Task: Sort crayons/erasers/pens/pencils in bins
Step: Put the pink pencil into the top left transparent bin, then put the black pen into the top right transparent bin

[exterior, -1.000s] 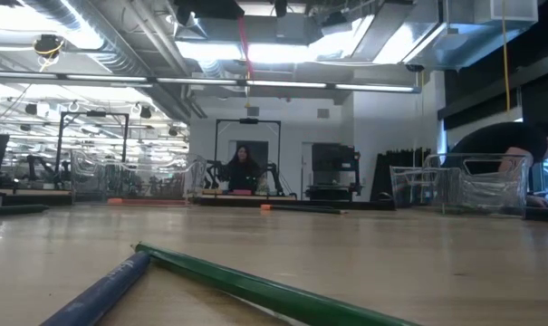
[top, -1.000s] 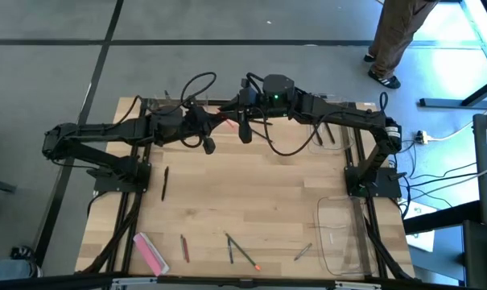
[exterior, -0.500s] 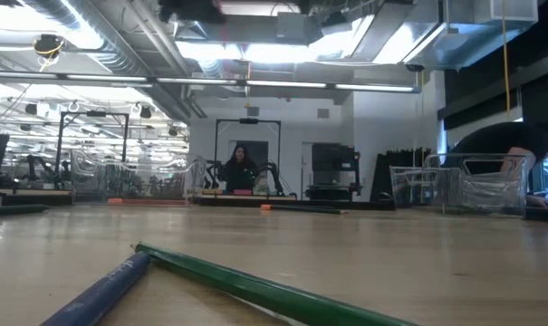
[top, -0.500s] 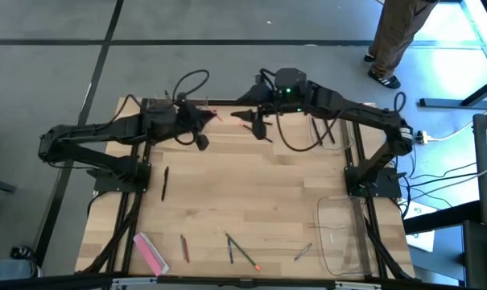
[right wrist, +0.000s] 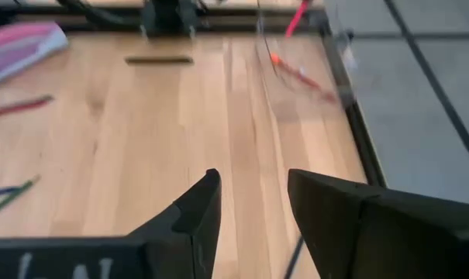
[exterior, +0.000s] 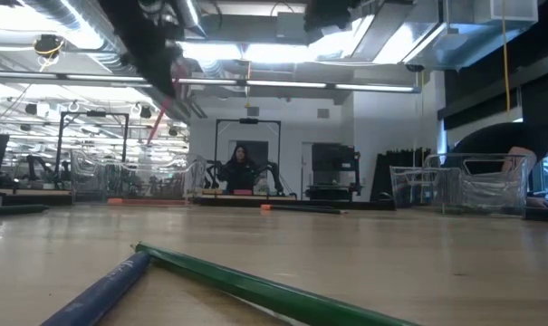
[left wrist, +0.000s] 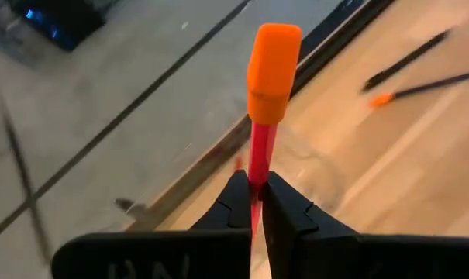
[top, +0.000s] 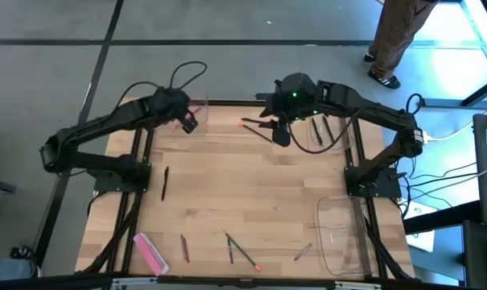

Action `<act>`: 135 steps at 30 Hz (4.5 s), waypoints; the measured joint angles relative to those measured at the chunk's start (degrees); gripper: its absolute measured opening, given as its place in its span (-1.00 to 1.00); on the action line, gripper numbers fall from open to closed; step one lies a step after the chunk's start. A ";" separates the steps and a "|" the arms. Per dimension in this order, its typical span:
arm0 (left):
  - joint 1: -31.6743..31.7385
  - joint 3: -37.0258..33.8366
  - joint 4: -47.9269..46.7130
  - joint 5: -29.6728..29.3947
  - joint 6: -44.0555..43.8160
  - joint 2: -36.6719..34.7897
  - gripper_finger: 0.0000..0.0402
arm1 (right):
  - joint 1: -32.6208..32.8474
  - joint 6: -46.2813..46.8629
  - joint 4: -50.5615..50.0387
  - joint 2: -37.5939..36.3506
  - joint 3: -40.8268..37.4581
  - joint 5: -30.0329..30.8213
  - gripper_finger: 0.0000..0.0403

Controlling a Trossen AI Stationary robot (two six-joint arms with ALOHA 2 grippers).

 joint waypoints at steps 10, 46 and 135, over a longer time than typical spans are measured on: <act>9.61 -1.16 -0.21 4.40 9.71 12.99 -1.00 | 0.70 0.70 -0.38 0.26 -0.02 0.05 -0.24; 16.91 -1.19 1.27 9.26 7.25 27.99 -0.61 | 0.70 0.96 -0.39 0.28 -0.02 -0.02 -0.24; -19.29 -31.86 -10.70 23.86 -75.11 5.31 -0.61 | -1.46 -2.34 -0.25 0.28 -7.93 0.48 -0.24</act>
